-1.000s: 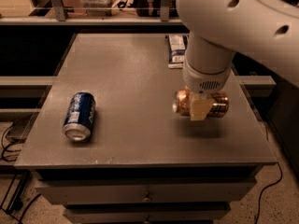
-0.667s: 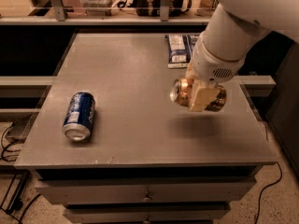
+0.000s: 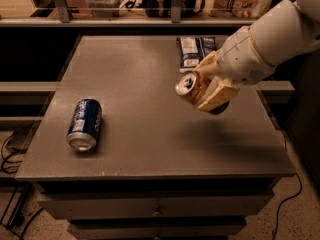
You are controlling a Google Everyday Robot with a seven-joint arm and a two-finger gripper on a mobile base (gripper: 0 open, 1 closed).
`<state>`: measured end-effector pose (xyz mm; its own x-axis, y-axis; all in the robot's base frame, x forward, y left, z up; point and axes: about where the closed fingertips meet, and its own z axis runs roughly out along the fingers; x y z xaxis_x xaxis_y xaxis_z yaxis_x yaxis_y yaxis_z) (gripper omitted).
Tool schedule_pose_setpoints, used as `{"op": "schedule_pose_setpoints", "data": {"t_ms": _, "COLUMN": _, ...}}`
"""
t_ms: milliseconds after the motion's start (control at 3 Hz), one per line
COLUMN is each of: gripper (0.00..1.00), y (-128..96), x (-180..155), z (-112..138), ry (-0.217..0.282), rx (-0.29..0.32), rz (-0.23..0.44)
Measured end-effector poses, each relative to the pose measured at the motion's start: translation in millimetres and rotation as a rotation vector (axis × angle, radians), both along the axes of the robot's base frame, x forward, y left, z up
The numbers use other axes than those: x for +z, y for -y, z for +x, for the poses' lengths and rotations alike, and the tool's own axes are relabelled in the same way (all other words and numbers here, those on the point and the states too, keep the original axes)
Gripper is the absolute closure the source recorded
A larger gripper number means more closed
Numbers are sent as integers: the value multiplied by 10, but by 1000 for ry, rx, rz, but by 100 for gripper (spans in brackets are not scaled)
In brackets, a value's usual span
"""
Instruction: Place orange can upright
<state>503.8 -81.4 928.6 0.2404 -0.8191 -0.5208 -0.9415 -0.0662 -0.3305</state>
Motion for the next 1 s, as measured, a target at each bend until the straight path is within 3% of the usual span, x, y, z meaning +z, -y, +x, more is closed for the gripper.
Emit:
{"op": "schedule_pose_setpoints", "data": {"t_ms": 667, "gripper": 100, "y": -391, "x": 183, "z": -189, "ry": -70, "rx": 100, "rz": 442}}
{"op": "schedule_pose_setpoints", "data": {"t_ms": 1000, "gripper": 100, "y": -489, "x": 262, "z": -251, "ry": -119, "rx": 121, "rz": 602}}
